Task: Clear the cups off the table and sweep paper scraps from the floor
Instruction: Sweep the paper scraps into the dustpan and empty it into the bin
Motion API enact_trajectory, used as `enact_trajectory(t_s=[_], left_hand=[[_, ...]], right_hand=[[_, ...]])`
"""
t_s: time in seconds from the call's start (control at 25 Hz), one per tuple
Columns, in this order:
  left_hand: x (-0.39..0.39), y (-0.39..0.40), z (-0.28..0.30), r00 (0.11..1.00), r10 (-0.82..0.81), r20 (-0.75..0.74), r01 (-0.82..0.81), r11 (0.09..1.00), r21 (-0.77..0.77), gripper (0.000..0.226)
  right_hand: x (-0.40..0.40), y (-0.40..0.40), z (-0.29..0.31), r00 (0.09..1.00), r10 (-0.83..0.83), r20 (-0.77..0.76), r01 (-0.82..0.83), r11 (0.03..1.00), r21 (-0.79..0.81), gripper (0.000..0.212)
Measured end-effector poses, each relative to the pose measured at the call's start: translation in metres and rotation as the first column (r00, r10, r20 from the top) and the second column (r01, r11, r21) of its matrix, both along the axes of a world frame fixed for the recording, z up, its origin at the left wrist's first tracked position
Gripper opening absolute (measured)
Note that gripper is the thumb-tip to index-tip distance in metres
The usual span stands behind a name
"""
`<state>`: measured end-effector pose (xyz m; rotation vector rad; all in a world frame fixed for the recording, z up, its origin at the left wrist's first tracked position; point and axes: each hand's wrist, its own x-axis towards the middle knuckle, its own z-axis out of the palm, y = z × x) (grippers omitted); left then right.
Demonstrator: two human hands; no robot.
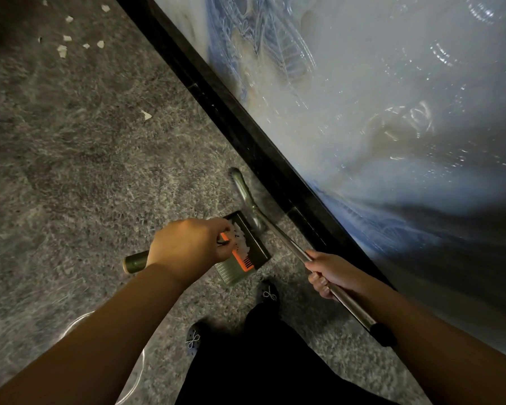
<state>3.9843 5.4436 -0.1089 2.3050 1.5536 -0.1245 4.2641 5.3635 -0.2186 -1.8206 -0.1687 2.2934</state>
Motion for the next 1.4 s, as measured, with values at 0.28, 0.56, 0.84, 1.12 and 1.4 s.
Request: enact_trajectory(t_s=[0.28,0.56,0.84,1.12,1.4], left_hand=[[-0.009,0.008,0.002,1.0,-0.009,-0.018,0.009,1.0,0.006,0.025],[-0.023,0.0,0.001,0.999,-0.026,0.035,0.024,0.998,0.064,0.02],[-0.036,-0.003,-0.003,0.999,-0.014,0.031,0.012,0.998,0.066,0.02],[-0.057,-0.018,0.001,0.986,0.124,0.111,-0.133,0.988,0.082,0.02],[-0.085,-0.028,0.027,0.873,0.444,0.202,-0.467,0.88,0.085,0.025]], right_hand=[[0.007,0.013,-0.03,0.992,-0.028,0.126,0.029,1.0,-0.007,0.054],[-0.031,0.017,-0.053,0.997,0.032,0.065,-0.03,0.999,-0.044,0.039],[-0.05,0.005,-0.018,0.994,0.081,-0.077,-0.084,0.995,-0.044,0.028],[-0.044,0.007,0.031,0.996,0.09,-0.02,-0.09,0.996,0.006,0.027],[-0.051,0.048,0.079,0.996,0.079,0.041,-0.083,0.992,0.096,0.031]])
